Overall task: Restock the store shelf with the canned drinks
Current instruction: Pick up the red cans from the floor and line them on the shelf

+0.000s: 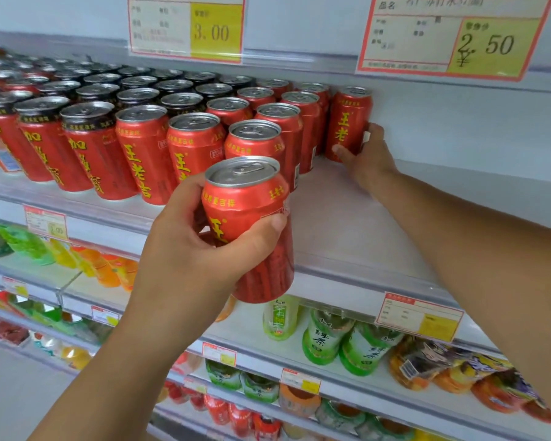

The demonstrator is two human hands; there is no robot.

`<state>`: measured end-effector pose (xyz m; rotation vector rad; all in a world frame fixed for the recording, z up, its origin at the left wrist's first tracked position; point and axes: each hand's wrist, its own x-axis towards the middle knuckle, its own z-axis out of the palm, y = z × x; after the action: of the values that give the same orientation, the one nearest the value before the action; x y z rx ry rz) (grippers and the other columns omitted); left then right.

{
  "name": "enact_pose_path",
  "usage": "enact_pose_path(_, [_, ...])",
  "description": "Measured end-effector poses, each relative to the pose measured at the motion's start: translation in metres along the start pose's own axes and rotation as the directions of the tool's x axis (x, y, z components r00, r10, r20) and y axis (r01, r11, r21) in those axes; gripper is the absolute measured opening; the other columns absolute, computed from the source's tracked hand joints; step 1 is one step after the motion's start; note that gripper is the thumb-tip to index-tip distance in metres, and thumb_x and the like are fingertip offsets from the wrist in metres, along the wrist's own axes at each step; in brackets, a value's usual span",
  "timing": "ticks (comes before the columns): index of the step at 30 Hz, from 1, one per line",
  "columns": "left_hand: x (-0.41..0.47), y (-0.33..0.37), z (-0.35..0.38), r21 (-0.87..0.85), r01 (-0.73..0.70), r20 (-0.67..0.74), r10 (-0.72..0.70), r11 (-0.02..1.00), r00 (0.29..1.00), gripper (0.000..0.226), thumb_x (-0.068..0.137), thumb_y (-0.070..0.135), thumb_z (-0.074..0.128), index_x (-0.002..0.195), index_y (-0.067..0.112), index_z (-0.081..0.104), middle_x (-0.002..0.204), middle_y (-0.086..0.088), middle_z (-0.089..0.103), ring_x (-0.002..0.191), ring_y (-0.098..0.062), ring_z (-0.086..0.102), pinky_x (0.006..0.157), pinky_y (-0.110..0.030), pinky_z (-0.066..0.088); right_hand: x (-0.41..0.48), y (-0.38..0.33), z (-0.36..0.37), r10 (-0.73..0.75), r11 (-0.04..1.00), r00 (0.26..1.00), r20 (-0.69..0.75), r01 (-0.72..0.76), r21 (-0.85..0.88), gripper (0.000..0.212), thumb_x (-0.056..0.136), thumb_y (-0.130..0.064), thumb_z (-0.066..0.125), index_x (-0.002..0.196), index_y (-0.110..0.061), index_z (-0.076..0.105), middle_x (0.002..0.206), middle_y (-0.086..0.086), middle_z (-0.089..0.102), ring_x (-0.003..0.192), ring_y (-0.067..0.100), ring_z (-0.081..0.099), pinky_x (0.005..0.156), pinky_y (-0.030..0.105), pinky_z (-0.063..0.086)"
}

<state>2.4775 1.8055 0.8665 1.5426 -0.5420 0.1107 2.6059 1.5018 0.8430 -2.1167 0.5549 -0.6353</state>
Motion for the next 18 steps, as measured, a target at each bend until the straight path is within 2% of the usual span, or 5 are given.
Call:
enact_pose_path(5, [-0.004, 0.011, 0.009, -0.012, 0.013, -0.011, -0.013, 1.0, 1.0, 0.059, 0.063, 0.041, 0.08, 0.117, 0.026, 0.064, 0.097, 0.012, 0.074, 0.085, -0.004, 0.069, 0.067, -0.009, 0.05, -0.035, -0.029, -0.029, 0.167, 0.966, 0.979, 0.119, -0.186, 0.179, 0.086, 0.085, -0.037, 0.07, 0.151, -0.021, 0.017, 0.149, 0.007, 0.038, 0.128, 0.022, 0.046, 0.1, 0.033, 0.039])
enact_pose_path(8, [0.001, 0.02, 0.021, -0.08, 0.007, -0.009, -0.007, 0.997, 1.0, 0.052, 0.067, 0.026, 0.08, 0.116, 0.021, 0.063, 0.099, 0.007, 0.074, 0.085, -0.004, 0.069, 0.071, -0.012, 0.051, -0.105, -0.048, -0.064, -0.062, 0.955, 0.918, 0.393, -0.061, 0.292, 0.067, 0.083, -0.007, 0.063, 0.143, -0.023, 0.039, 0.12, -0.004, 0.057, 0.108, 0.009, 0.055, 0.086, 0.022, 0.043])
enact_pose_path(12, [0.014, 0.025, 0.051, -0.128, -0.02, 0.021, 0.023, 0.992, 1.0, 0.052, 0.07, 0.007, 0.085, 0.116, 0.013, 0.061, 0.097, 0.001, 0.075, 0.084, -0.004, 0.07, 0.073, -0.014, 0.051, -0.183, -0.062, -0.086, -0.325, 0.905, 0.751, 0.575, 0.071, 0.419, 0.097, 0.062, -0.01, 0.079, 0.14, -0.042, 0.03, 0.132, -0.006, 0.056, 0.121, 0.006, 0.055, 0.098, 0.026, 0.048])
enact_pose_path(16, [0.023, 0.017, 0.078, -0.055, -0.01, 0.075, 0.014, 0.998, 0.997, 0.059, 0.069, 0.017, 0.087, 0.121, 0.021, 0.059, 0.103, 0.008, 0.073, 0.093, -0.003, 0.069, 0.082, -0.019, 0.054, -0.192, -0.055, -0.078, -0.255, 0.938, 0.913, 0.319, 0.154, 0.311, 0.087, 0.063, -0.01, 0.087, 0.129, -0.036, 0.038, 0.114, -0.017, 0.064, 0.101, -0.004, 0.063, 0.09, 0.027, 0.054])
enact_pose_path(18, [0.03, 0.009, 0.077, 0.02, -0.022, 0.172, 0.018, 1.0, 0.985, 0.065, 0.069, 0.026, 0.088, 0.127, 0.026, 0.057, 0.11, 0.013, 0.071, 0.1, 0.001, 0.066, 0.09, -0.019, 0.052, -0.181, -0.048, -0.079, -0.22, 0.956, 0.933, 0.284, 0.148, 0.254, 0.082, 0.061, -0.013, 0.088, 0.125, -0.034, 0.04, 0.112, -0.016, 0.063, 0.1, -0.003, 0.063, 0.088, 0.028, 0.054])
